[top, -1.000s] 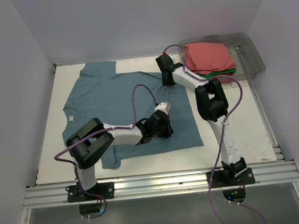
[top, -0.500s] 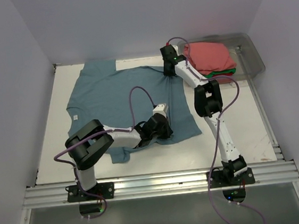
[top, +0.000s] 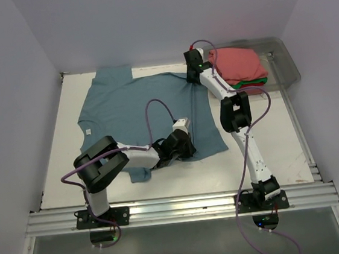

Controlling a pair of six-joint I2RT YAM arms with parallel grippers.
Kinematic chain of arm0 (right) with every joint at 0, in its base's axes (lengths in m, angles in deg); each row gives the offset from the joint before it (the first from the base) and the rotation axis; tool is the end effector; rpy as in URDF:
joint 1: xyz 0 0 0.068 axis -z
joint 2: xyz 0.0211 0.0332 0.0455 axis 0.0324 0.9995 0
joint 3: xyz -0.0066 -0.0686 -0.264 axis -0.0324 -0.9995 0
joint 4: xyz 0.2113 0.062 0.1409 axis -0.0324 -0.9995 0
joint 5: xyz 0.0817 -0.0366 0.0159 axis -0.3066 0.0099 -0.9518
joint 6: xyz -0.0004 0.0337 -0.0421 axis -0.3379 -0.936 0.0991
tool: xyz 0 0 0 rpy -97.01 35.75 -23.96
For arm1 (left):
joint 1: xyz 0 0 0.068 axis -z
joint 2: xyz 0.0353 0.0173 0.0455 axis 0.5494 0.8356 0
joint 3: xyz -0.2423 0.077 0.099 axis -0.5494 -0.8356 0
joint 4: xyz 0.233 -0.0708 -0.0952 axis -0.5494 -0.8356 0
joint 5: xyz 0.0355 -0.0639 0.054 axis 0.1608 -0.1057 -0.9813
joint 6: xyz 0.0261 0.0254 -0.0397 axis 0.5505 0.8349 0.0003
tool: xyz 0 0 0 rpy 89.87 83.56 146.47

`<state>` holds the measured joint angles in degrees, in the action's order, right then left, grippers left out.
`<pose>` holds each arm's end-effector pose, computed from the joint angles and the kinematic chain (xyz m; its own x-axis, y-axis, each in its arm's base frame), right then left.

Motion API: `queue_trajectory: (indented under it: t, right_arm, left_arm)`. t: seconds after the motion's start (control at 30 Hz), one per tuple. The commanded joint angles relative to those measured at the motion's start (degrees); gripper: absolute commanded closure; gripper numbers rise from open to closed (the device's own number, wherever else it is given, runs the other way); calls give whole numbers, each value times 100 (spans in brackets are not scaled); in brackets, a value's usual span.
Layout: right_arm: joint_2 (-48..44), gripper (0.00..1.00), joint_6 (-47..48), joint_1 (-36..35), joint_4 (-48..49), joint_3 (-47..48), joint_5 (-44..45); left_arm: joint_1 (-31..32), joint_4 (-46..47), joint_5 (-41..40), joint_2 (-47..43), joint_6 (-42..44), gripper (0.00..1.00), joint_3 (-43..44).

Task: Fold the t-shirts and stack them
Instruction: Flatten out the tshirt

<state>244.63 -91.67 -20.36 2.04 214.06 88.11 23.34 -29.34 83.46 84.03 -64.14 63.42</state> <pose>0.5597 0.1763 0.1594 -0.6823 0.1275 -0.7199 0.1367 0.9896 0.0458 0.2030 -0.3013 0.1274 -0.8051 -0.0899 -0.5863 0.2868 0.8063 -0.5174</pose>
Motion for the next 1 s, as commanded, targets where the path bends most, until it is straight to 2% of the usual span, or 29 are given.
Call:
queue_trajectory:
  t: [0.0, 0.37, 0.53, 0.97]
  right_arm:
    - [106, 100, 177, 286, 729, -211, 326]
    - [-88, 100, 590, 286, 1423, -502, 467]
    - [-448, 100, 625, 286, 1914, -1089, 415]
    - [-782, 100, 713, 277, 1871, -1345, 362]
  left_arm:
    - [205, -855, 303, 64, -76, 100, -329]
    - [266, -925, 259, 37, -76, 100, -311]
    - [275, -978, 233, 81, -50, 100, -259]
    - [266, -1005, 242, 169, -23, 100, -170]
